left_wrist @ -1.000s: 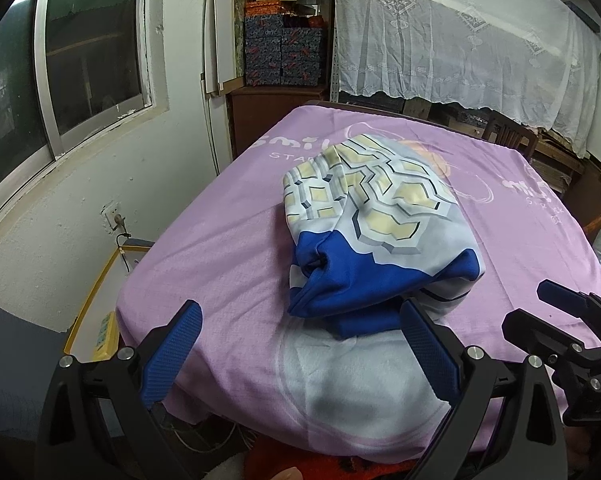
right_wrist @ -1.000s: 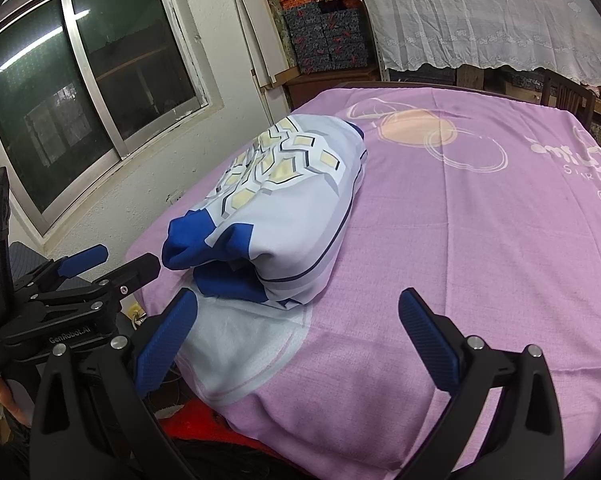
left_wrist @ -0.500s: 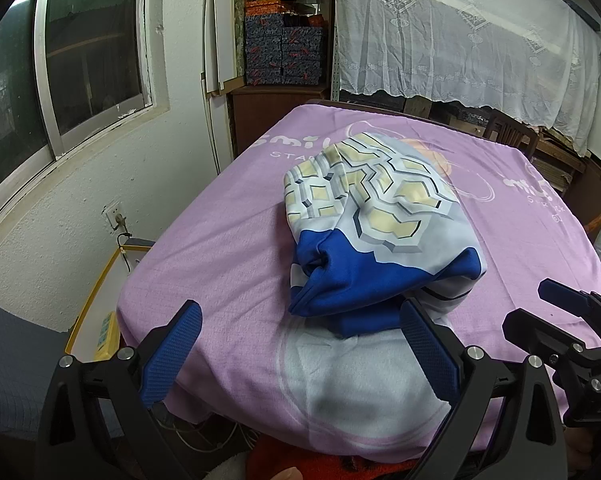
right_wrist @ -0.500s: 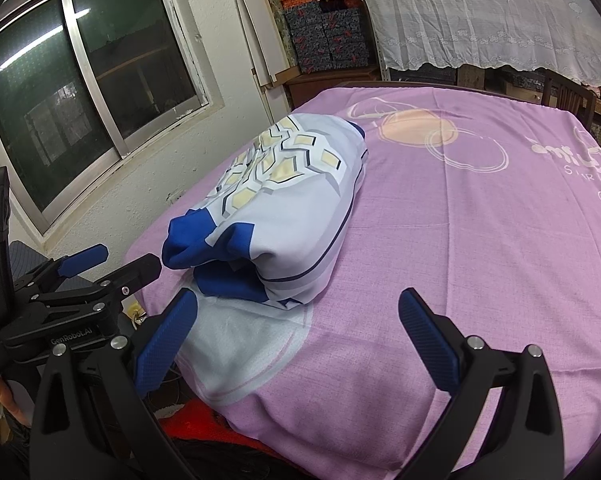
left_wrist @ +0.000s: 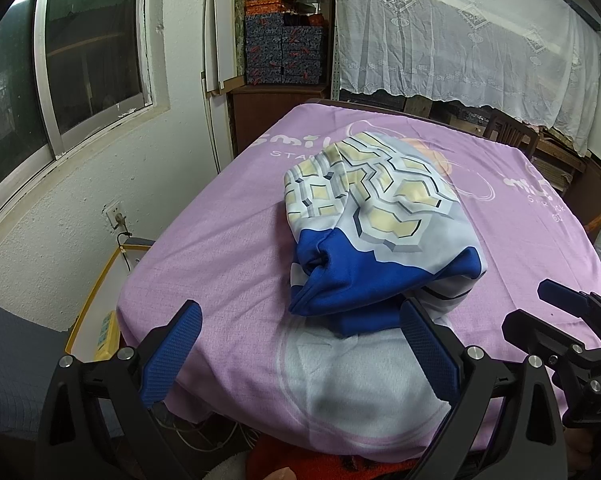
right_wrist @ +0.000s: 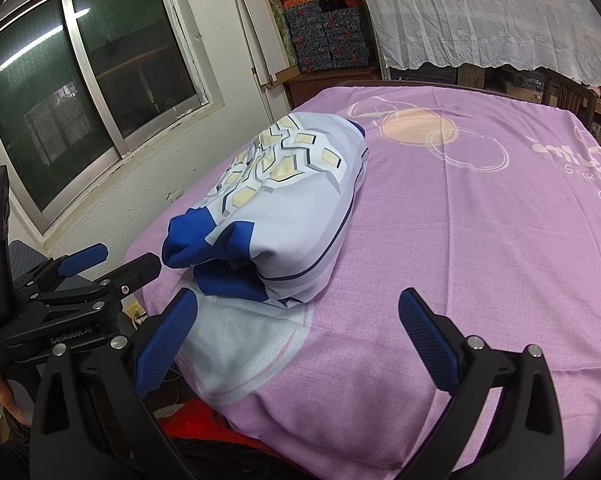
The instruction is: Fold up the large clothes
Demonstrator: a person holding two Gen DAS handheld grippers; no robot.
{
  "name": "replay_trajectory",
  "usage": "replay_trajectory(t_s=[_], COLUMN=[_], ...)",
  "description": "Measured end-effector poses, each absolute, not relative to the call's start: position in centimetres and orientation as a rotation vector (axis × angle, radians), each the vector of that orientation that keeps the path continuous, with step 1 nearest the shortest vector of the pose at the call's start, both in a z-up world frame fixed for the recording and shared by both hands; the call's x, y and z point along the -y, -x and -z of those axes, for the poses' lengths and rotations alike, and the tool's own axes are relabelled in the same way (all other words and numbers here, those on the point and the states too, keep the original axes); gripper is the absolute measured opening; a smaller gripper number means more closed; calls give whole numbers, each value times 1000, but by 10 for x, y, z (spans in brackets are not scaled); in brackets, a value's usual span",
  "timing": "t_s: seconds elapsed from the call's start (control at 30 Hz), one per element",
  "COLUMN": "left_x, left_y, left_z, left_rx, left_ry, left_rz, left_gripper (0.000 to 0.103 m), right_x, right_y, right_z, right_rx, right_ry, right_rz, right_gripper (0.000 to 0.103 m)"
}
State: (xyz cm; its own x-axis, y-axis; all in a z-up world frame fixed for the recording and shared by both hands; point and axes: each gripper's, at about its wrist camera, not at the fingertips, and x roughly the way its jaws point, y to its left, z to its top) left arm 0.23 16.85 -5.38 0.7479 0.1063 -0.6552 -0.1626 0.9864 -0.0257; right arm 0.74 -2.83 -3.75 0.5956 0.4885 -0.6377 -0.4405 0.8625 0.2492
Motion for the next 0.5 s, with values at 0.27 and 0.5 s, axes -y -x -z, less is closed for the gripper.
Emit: replay_trajectory(t_s=[0.27, 0.5], left_x=[-169, -171], left_y=[-2, 8], left_z=[54, 51], left_rx=[-709, -641], left_ry=[91, 69], left_rz=[-125, -145], left_gripper=[99, 99], right_x=[28, 28], right_y=[-8, -7], right_z=[37, 38], right_rx=[-761, -762], right_ry=[-68, -70], right_rz=[-540, -539], right_gripper=[98, 98])
